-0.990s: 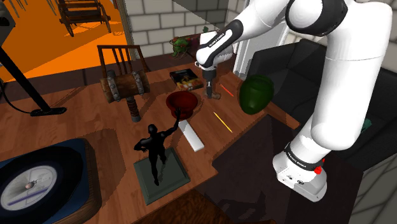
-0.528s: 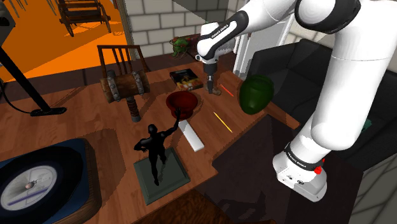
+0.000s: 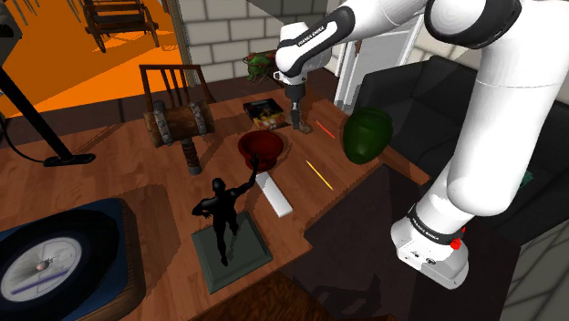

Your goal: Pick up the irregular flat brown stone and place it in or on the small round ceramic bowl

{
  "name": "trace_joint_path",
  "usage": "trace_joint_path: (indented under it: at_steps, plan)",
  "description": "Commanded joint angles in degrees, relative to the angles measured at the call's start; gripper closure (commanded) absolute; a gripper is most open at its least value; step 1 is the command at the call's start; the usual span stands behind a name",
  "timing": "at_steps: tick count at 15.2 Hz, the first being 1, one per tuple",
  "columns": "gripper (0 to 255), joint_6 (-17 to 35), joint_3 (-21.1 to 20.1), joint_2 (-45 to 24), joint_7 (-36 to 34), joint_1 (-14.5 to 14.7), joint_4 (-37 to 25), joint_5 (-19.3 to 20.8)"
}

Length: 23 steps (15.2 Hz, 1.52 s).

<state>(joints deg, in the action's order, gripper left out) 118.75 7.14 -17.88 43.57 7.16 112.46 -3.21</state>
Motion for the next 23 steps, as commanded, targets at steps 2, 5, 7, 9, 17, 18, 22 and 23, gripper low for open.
trace_joint_path:
  at_steps: [2,5,7,9,17,18,22,23]
  plan:
    - [255,-1.54,-1.34,-2.94,-3.08,1.89,-4.54,-0.53]
    - [255,-3.38,-2.53,-6.44,-5.99,3.68,-9.98,-0.95]
    - [255,-4.79,-3.23,-9.01,-7.87,4.86,-14.04,-1.17]
    - [255,-6.39,-3.87,-11.79,-9.72,6.0,-18.51,-1.33]
    - [255,-3.51,-4.36,-16.43,-10.61,6.7,-20.32,-1.64]
    - [255,-2.95,-4.38,-16.85,-10.57,6.69,-20.19,-1.68]
    - [255,-0.8,-4.46,-18.63,-10.41,6.66,-19.8,-1.81]
    - [255,-0.26,-4.48,-19.14,-10.37,6.64,-19.77,-1.85]
